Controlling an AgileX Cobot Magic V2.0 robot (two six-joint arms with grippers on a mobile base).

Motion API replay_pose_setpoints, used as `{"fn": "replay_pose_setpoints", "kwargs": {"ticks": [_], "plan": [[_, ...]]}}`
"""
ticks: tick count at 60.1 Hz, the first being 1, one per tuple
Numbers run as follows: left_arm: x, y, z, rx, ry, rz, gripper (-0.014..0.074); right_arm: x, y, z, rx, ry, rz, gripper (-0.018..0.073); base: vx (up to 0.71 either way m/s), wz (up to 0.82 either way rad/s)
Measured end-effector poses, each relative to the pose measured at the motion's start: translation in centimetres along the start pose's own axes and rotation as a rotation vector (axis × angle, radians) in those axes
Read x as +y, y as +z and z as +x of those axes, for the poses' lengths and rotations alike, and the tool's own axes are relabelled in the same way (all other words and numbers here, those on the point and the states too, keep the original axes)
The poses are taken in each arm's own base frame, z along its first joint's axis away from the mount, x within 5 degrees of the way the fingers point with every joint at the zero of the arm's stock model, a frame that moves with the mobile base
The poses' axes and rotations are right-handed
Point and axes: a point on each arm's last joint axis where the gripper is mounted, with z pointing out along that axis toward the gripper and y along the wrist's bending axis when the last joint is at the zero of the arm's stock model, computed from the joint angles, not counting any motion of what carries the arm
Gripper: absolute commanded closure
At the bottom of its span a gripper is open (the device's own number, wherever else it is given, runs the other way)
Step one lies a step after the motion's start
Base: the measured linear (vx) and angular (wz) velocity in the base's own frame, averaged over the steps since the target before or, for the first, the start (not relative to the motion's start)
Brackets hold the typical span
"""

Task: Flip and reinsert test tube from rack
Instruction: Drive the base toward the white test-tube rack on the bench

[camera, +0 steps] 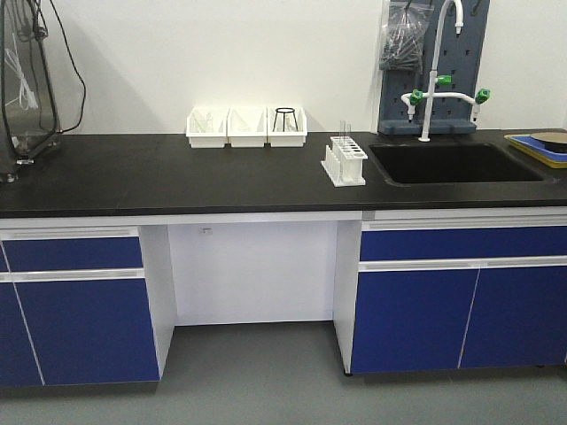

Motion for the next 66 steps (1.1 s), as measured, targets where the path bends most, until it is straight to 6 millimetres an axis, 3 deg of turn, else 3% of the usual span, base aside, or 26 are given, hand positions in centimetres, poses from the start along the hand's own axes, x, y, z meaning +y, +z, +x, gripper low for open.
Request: {"fn": "replay_pose_setpoints", "kwargs": {"ticks": [41, 66], "plan": [[0.0, 0.0, 0.0, 0.0, 0.0, 0.0, 0.0603, 0.0, 0.0, 0.0, 0.0, 0.0, 0.0, 0.0568, 0.01, 0.0], [0.0, 0.0, 0.0, 0.0, 0.0, 0.0, 0.0603, 0.0, 0.0, 0.0, 0.0, 0.0, 0.0, 0.0568, 0.21, -0.01]]}}
